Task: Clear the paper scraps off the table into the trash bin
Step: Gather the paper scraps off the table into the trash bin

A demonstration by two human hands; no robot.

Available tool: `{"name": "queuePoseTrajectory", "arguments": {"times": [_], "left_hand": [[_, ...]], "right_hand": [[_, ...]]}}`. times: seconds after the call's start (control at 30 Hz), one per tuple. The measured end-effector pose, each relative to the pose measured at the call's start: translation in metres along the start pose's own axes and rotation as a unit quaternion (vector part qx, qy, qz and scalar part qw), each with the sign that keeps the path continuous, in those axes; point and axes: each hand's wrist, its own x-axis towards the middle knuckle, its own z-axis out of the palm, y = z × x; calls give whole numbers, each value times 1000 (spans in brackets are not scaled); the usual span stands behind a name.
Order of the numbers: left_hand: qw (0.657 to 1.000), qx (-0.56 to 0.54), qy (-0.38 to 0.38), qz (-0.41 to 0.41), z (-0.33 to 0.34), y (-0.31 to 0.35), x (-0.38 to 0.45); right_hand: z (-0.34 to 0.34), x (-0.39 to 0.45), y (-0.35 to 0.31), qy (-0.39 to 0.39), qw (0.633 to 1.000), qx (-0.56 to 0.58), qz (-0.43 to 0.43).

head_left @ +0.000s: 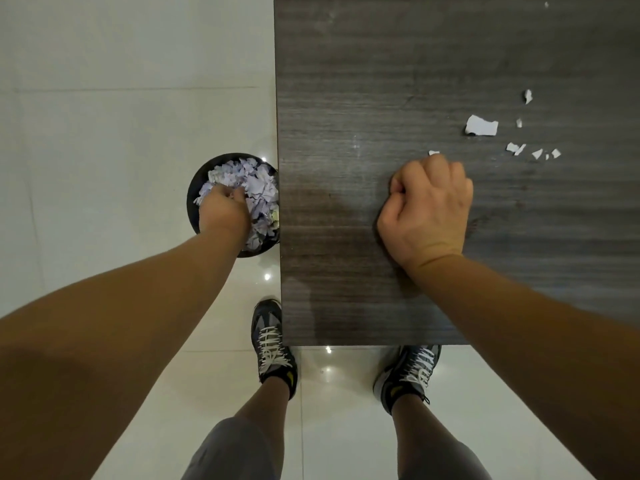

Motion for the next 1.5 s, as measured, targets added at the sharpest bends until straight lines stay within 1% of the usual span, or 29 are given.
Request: {"name": "queuePoseTrajectory", "arguments": {"times": [0.13, 0.2, 0.27, 0.37, 0.4, 0.43, 0.5, 0.57, 0.7, 0.77, 0.83, 0.93, 1.0, 1.03, 1.07, 1.1, 1.17, 1.2, 1.23, 1.27, 1.3, 1.37, 1.5], "left_hand": [[999, 23, 32, 15, -13, 8, 6], [999, 27, 28, 25, -15, 14, 5], [997, 61, 11, 33, -16, 23, 0], [987, 154, -44, 21, -16, 31, -12], [985, 161, -55, 22, -17, 29, -15], [988, 142, -51, 30, -18, 27, -18], [996, 65, -4, 62, -22, 19, -21], [998, 9, 30, 54, -28, 15, -22], [999, -34, 6, -3, -38, 19, -23], [999, -21, 25, 6, -43, 27, -28], [999, -8, 31, 22, -51, 36, -34], [998, 4, -20, 51, -64, 50, -48], [996, 13, -29, 79, -75, 57, -59], [996, 8, -26, 90, -82, 61, -66], [995, 4, -20, 95, -88, 65, -71], [996, 8, -10, 92, -93, 70, -75], [996, 44, 17, 70, -103, 80, -84], [996, 55, 33, 58, -106, 85, -89], [996, 52, 43, 53, -108, 91, -95], [996, 39, 47, 59, -109, 95, -101], [996, 21, 45, 80, -108, 103, -109], [987, 5, 30, 155, -102, 122, -125], [954, 29, 37, 295, -74, 172, -166]], "right_hand": [[0, 0, -1, -6, 1000, 7, 3], [-1, 0, -1, -5, 1000, 7, 3], [0, 0, 0, -5, 1000, 9, 4], [0, -1, 0, -6, 1000, 8, 4], [0, 0, 0, -4, 1000, 7, 4], [1, 0, 1, -1, 1000, 4, 3], [2, -1, 1, 6, 1000, 3, 1], [2, -1, 1, 8, 1000, 5, -1], [2, 0, 1, 3, 1000, -1, -4], [2, 0, 1, 0, 1000, -4, 0], [-3, -1, -1, -23, 1000, -4, 10], [-17, 3, -3, -82, 997, 12, 8], [-33, 6, 1, -129, 990, 58, 24], [-42, 9, 4, -159, 981, 87, 66], [-51, 13, 10, -195, 965, 115, 130], [-57, 16, 21, -236, 940, 137, 202], [-73, 18, 48, -340, 870, 165, 316], [-81, 18, 62, -382, 837, 168, 354], [-88, 16, 76, -405, 815, 172, 378], [-90, 13, 88, -409, 804, 179, 394], [-92, 11, 96, -400, 800, 191, 405], [-91, 10, 103, -383, 799, 213, 412], [-86, 8, 104, -384, 792, 242, 408]]}}
